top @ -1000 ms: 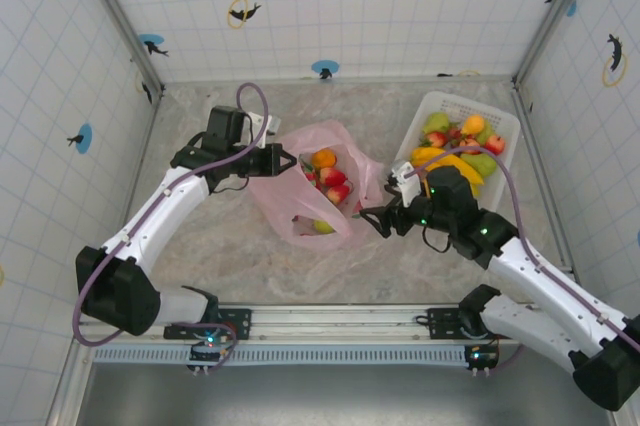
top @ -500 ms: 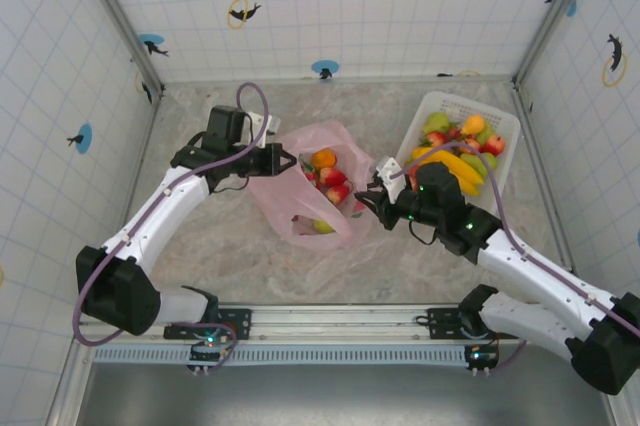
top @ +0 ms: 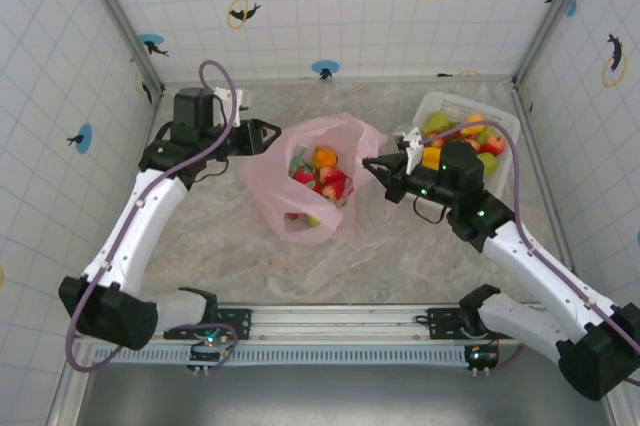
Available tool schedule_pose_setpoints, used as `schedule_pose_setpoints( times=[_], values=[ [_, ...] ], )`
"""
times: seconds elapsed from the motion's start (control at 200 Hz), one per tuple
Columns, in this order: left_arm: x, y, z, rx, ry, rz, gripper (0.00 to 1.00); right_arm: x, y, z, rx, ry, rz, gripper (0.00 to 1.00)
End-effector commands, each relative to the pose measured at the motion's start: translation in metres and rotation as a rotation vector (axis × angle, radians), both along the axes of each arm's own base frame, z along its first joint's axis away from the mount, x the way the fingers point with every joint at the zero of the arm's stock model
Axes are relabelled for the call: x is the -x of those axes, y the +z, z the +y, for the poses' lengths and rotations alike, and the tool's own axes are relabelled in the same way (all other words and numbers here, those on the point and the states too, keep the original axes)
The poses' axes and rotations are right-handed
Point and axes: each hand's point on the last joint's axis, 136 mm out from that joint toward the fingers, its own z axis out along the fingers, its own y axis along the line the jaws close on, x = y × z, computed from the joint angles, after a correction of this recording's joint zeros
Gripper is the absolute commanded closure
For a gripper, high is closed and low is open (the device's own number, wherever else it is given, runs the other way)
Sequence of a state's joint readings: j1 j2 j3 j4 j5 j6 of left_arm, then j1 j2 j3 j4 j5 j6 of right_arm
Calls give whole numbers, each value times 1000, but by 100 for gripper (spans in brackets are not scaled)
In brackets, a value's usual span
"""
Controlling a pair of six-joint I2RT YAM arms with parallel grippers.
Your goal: Place the fake fruits into the plastic bag and tie a complex knot
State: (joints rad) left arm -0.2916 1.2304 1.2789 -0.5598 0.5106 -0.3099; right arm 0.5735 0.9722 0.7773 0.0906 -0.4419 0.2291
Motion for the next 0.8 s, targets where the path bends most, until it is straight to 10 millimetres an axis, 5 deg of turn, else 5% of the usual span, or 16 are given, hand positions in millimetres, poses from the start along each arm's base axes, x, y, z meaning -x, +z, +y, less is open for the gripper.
schedule_pose_setpoints(
  times=[0.0,0.165,0.36,0.641,0.796],
  values=[
    [22,40,7,3,-16,-125,53,-8,38,2,-100,-4,-33,95],
    [69,70,-2,37,-120,-258,53,-20,38,-2,-106,-43,-18,95],
    [145,60,-73,-68,-389,-394,48,-32,31,-12,-101,-99,15,95],
    [224,-23,-153,-392,-753,-538,43,-40,21,-23,-105,-138,76,95],
    [230,-70,-163,-589,-809,-558,37,-41,20,-28,-108,-148,81,95]
  ],
)
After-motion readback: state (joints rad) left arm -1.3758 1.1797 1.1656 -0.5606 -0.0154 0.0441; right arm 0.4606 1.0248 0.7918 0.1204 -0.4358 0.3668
